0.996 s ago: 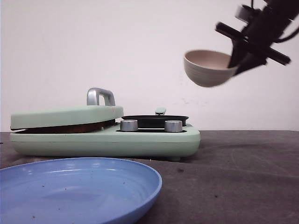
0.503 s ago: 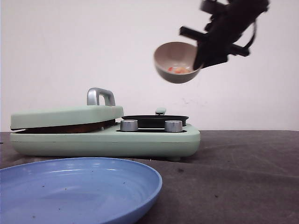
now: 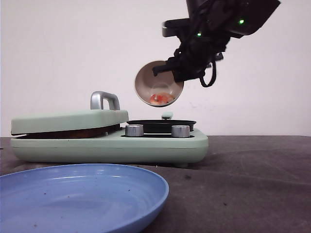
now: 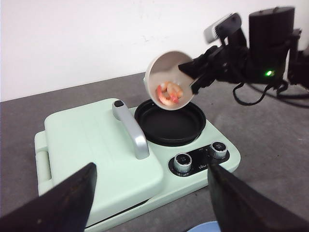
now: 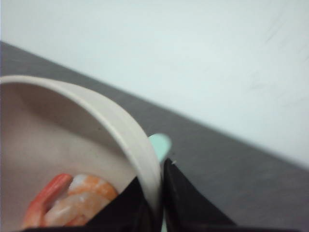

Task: Make breakfast with bread and shrimp
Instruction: 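Tilt the beige bowl over the black pan to pour shrimp in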

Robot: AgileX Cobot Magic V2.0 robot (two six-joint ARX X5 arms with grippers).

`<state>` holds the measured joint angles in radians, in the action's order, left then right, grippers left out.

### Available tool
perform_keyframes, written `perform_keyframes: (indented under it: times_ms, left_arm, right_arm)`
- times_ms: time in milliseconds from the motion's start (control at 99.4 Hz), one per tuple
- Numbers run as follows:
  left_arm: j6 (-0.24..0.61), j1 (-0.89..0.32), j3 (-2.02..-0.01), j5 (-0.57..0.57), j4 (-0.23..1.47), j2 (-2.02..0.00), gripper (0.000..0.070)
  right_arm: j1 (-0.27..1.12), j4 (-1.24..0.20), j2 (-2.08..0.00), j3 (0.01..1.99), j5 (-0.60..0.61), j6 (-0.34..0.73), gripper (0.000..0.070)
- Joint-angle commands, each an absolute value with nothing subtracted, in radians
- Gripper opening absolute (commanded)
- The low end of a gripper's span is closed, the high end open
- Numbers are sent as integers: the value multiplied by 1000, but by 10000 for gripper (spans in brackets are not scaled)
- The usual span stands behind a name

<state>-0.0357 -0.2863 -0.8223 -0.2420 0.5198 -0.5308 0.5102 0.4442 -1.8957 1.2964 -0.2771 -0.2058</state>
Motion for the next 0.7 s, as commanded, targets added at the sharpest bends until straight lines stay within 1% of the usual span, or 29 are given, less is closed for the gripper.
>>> perform_keyframes:
  times_ms: [0,80,191,372,543,604,694]
  left_arm:
    - [-54,-289,-827,-244,509,-535,393]
    - [-67,-289,-827,-244,509,-535,393]
    - [-68,-289,-827,-244,509,-535,393]
    - [-79,-289,-827,-244,509,-535,393]
    - [-88,-289,-827,-244,510,-535,393]
    - [-91,-289,-827,-244,510,-534,393]
    - [-95,-289,-827,-244,509,-534,393]
  right_arm:
    - [529,505,-1917,1319,-354,-411,0]
    - [543,533,-1920,1319,-384,-543,0]
    - [557,556,-1919,1319,-419,-695,0]
    - [574,619,-1920,1319,-463,-904,0]
    - [589,717,-1920,1319,-494,-1038,0]
    - [595,729,-1920,1319,-496,-1060,0]
    - [600,729,-1920,1319,-503,-1059,0]
